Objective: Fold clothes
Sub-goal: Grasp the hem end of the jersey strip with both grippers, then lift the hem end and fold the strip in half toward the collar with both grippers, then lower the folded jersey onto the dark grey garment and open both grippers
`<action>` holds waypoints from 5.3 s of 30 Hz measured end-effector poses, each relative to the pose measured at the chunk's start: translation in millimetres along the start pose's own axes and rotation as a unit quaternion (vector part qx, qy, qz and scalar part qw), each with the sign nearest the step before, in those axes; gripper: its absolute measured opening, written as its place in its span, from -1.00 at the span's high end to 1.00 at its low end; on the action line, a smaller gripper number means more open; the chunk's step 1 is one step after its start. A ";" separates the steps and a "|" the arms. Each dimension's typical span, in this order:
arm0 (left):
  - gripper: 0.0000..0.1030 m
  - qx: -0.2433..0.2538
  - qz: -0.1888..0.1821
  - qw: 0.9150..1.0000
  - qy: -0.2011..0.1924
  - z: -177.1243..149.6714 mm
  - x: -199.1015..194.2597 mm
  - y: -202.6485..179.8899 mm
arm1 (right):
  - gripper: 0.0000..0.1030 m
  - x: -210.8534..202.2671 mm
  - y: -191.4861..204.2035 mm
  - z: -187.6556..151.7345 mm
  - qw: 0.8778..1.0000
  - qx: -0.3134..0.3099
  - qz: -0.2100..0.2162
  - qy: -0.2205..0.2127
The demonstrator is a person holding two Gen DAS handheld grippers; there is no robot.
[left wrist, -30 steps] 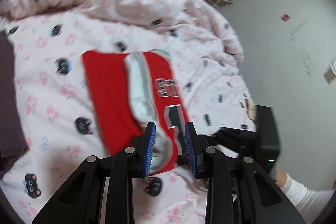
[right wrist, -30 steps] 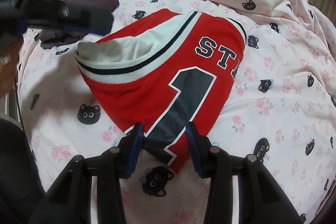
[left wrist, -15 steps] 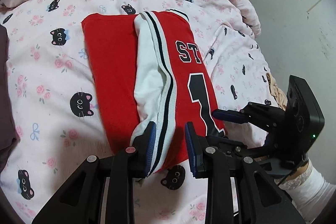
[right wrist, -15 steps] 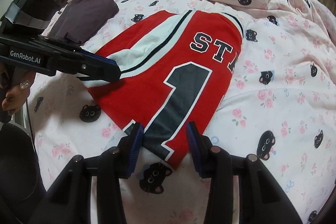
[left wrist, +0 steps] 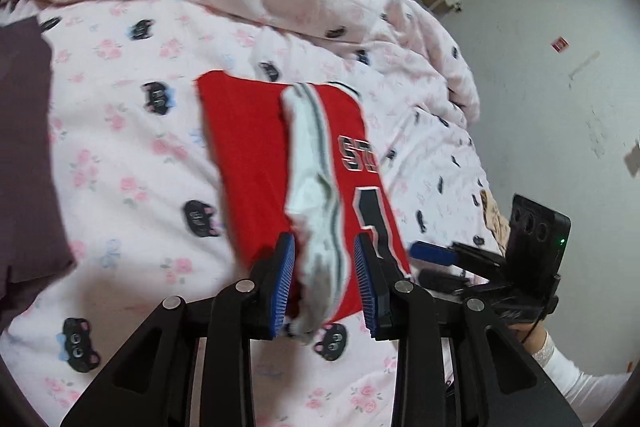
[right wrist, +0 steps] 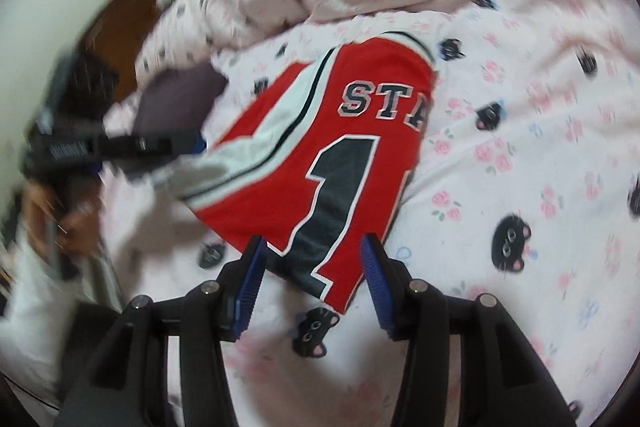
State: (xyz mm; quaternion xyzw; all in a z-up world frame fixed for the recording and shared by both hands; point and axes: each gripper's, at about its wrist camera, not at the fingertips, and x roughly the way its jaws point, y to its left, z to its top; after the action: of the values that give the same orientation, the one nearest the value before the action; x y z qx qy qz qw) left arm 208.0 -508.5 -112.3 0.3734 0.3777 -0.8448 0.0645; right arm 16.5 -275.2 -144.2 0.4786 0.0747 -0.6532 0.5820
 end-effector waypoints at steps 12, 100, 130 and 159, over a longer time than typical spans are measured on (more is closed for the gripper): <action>0.46 -0.014 0.041 0.998 0.039 -7.7 21.6 19.6 | -0.02 15.4 -57.4 -3.9 0.976 0.177 0.128 0.008; 0.71 -0.137 -0.017 0.990 -0.019 0.5 -132.5 23.2 | 0.84 -13.4 123.1 114.1 0.981 0.020 0.173 0.086; 0.71 -0.117 0.178 0.962 -0.171 64.9 -245.0 166.6 | 0.85 175.2 273.9 234.5 0.967 -0.122 0.213 0.071; -0.09 -0.211 0.208 0.940 -0.168 -74.6 -186.8 190.9 | 0.36 198.2 201.3 115.1 0.975 -0.094 0.131 0.150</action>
State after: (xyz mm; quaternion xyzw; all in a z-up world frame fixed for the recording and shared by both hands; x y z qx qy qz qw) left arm 459.3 -624.4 -130.4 0.2744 0.4445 -0.7640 0.3787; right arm 148.8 -549.7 -131.8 0.5195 0.1591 -0.4820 0.6873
